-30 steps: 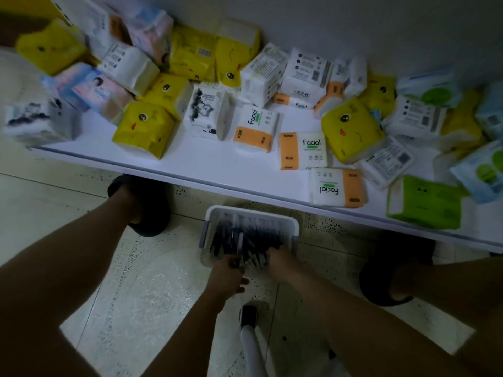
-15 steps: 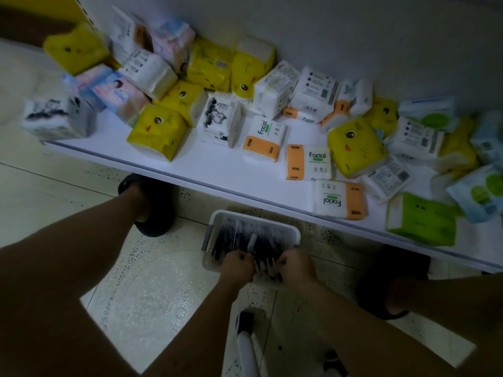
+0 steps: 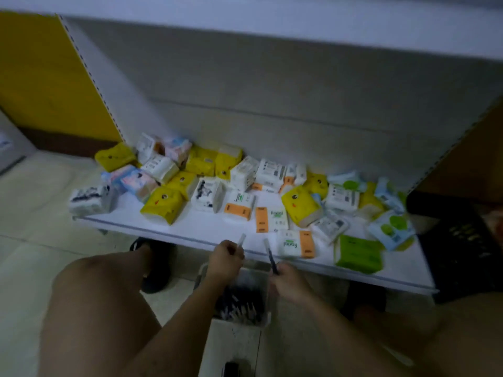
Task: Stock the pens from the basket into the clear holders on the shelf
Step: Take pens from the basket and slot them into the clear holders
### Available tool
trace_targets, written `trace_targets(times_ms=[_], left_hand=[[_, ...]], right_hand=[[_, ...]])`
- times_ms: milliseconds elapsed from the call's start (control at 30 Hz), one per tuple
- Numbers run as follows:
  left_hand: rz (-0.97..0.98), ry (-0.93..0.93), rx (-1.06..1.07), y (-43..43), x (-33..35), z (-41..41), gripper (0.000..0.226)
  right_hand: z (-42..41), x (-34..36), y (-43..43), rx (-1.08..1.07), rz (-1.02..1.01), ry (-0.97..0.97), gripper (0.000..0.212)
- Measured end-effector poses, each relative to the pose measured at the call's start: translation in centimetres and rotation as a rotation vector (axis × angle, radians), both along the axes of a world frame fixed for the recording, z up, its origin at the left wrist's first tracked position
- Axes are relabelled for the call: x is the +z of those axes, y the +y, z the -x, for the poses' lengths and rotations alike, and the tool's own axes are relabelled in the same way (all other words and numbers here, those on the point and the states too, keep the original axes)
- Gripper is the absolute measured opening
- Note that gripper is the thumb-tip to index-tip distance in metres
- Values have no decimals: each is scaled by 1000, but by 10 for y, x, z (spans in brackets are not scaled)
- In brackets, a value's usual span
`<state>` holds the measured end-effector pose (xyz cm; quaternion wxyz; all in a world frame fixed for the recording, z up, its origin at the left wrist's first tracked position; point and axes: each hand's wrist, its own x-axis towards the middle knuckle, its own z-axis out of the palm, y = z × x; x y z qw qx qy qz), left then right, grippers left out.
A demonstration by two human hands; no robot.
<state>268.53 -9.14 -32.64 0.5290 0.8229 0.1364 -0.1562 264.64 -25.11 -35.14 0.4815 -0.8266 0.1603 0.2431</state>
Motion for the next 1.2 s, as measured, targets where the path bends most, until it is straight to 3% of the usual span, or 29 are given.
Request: trace_targets(times_ms=[100, 233, 333, 433, 533, 667, 967, 1200], left_hand=[[-23, -188, -36, -10, 47, 2, 22], [99, -373, -79, -29, 113, 14, 28], [233, -447, -130, -42, 160, 25, 24], [314, -533, -186, -50, 208, 32, 14], [332, -675, -218, -57, 261, 32, 6], [362, -726, -264, -67, 323, 25, 1], [326, -926, -338, -77, 418, -6, 38], [358, -1054, -365, -80, 468, -52, 39]], right_hand=[[3, 45, -6, -135, -36, -175, 23], [13, 108, -15, -146, -38, -472, 33], [23, 153, -21, -195, -250, -607, 15], [24, 194, -23, -238, -394, -706, 20], [21, 239, -28, -220, -344, -823, 21], [18, 309, -37, -248, -219, -999, 20], [-2, 414, -59, -230, -75, -1180, 17], [-53, 463, -67, -221, -210, -1278, 12]])
